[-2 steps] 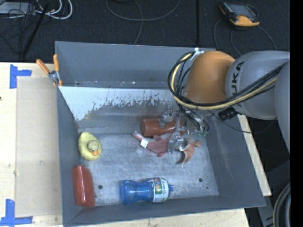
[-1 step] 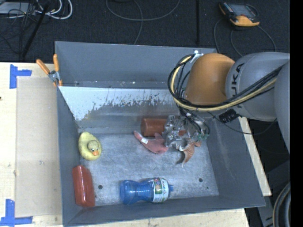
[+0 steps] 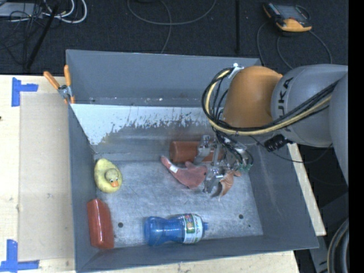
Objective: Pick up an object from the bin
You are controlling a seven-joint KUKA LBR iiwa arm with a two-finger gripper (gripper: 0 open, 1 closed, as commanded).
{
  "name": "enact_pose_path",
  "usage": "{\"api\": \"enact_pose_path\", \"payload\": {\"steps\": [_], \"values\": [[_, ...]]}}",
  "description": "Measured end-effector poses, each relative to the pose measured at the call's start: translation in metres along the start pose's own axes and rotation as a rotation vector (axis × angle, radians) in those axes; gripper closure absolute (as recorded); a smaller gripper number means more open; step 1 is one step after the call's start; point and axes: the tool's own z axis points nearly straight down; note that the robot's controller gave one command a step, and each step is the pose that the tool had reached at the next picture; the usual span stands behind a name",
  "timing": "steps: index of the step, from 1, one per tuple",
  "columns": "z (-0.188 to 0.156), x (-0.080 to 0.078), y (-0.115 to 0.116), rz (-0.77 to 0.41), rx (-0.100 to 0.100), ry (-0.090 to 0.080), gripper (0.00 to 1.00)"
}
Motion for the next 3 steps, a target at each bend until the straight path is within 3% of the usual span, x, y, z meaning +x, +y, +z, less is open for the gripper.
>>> {"api": "enact_pose_path", "payload": {"steps": [1, 2, 3], "values": [[-0.002, -0.005, 0.0, 0.002, 0.0, -0.026, 1.0], [-0.002, -0.005, 0.0, 0.002, 0.0, -0.026, 1.0], [-0.039, 0.003, -0.007, -0.01, -0.001, -0.021, 1.0]]}}
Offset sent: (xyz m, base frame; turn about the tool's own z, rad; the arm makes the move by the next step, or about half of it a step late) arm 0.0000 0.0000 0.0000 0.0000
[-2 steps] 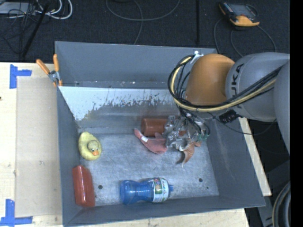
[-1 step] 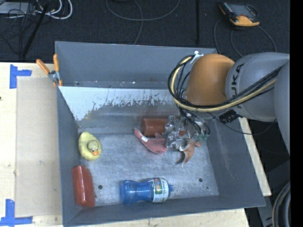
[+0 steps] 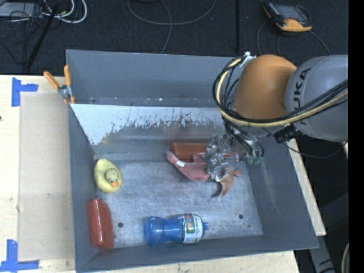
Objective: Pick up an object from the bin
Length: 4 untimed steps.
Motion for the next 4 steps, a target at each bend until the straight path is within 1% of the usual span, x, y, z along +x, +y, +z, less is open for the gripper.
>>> {"api": "enact_pose_path", "payload": {"steps": [1, 2, 3, 4], "values": [[-0.013, -0.008, -0.006, 0.013, 0.004, -0.027, 1.0], [-0.027, 0.016, 0.008, -0.057, 0.0, 0.004, 1.0], [-0.076, 0.009, -0.03, 0.003, 0.0, -0.011, 1.0], [-0.086, 0.009, -0.043, 0.079, 0.001, -0.01, 1.0]]}}
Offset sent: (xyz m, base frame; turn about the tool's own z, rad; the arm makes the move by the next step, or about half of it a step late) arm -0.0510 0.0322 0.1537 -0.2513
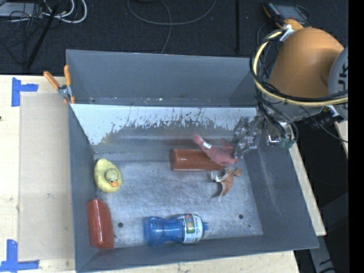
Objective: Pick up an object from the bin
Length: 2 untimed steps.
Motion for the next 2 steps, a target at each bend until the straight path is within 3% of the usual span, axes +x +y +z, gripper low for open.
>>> {"api": "enact_pose_path", "payload": {"steps": [1, 2], "values": [[-0.0238, -0.0055, 0.0134, 0.159, 0.002, -0.01, 1.0], [-0.0147, -0.0038, 0.0175, 0.083, 0.0, -0.004, 1.0]]}}
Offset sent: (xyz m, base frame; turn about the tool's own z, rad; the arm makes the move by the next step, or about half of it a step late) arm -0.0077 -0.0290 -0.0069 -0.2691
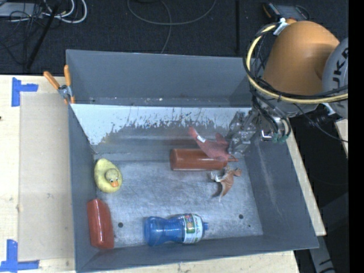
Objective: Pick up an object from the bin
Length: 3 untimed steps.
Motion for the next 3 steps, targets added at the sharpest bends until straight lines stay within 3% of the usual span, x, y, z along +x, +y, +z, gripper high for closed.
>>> {"api": "enact_pose_path", "payload": {"steps": [1, 2, 3], "values": [[-0.033, 0.02, 0.0, -0.279, 0.0, 0.006, 1.0], [0.096, 0.052, 0.018, -0.147, 0.0, 0.001, 0.0], [0.106, 0.057, 0.02, -0.141, 0.0, 0.008, 0.0]]}}
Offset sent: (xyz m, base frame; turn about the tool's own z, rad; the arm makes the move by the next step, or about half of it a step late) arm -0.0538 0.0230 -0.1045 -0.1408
